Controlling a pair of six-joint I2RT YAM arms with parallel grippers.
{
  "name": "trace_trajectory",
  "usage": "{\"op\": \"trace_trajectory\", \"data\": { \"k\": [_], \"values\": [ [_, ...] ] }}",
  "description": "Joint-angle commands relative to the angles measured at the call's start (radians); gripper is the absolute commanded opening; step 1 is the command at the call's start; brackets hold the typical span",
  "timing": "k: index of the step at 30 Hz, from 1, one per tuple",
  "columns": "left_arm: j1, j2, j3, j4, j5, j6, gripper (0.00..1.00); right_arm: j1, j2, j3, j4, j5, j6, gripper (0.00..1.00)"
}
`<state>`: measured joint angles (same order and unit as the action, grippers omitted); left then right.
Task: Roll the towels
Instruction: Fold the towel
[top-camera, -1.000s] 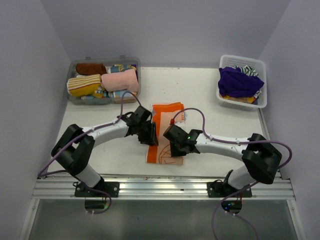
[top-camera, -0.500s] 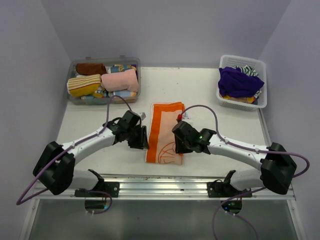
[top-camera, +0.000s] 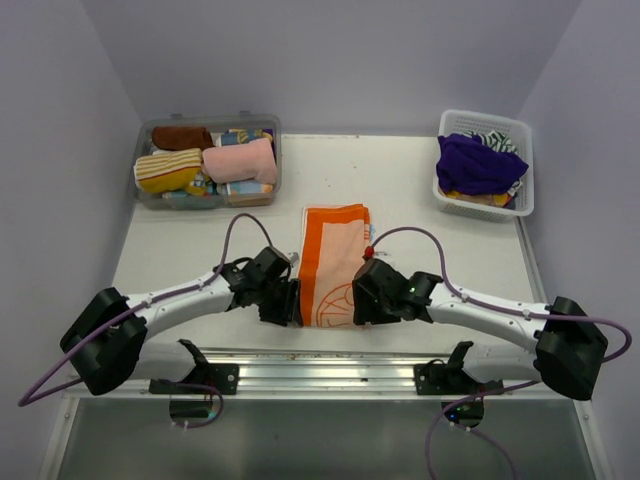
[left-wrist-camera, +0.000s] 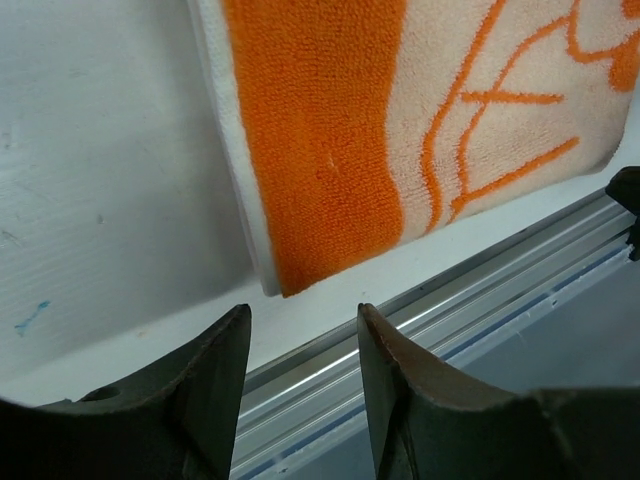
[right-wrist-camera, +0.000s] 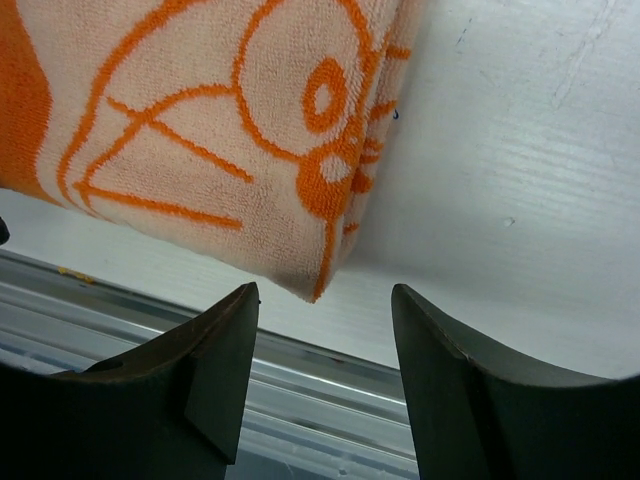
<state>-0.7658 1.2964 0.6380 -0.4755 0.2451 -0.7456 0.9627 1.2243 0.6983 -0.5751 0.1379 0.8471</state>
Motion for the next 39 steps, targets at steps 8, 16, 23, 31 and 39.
{"op": "trace_trajectory", "data": {
  "k": [8,16,23,31,39],
  "values": [
    [-0.023,0.046,-0.029,0.107,0.003,-0.037,0.5,0.019,-0.005,-0.057,0.07,-0.035,0.024,0.58],
    [-0.023,0.052,-0.063,0.156,0.01,-0.046,0.47,0.013,-0.121,-0.098,-0.006,0.093,0.092,0.56],
    [-0.023,0.063,-0.069,0.169,-0.01,-0.057,0.37,-0.188,-0.295,-0.155,-0.062,0.028,0.015,0.56],
    [-0.023,0.057,-0.078,0.178,-0.02,-0.066,0.07,-0.018,-0.157,-0.089,0.056,-0.018,-0.037,0.54],
    [-0.023,0.057,-0.06,0.166,-0.015,-0.07,0.0,0.091,-0.007,-0.06,0.135,0.015,-0.01,0.53]
  ]
}}
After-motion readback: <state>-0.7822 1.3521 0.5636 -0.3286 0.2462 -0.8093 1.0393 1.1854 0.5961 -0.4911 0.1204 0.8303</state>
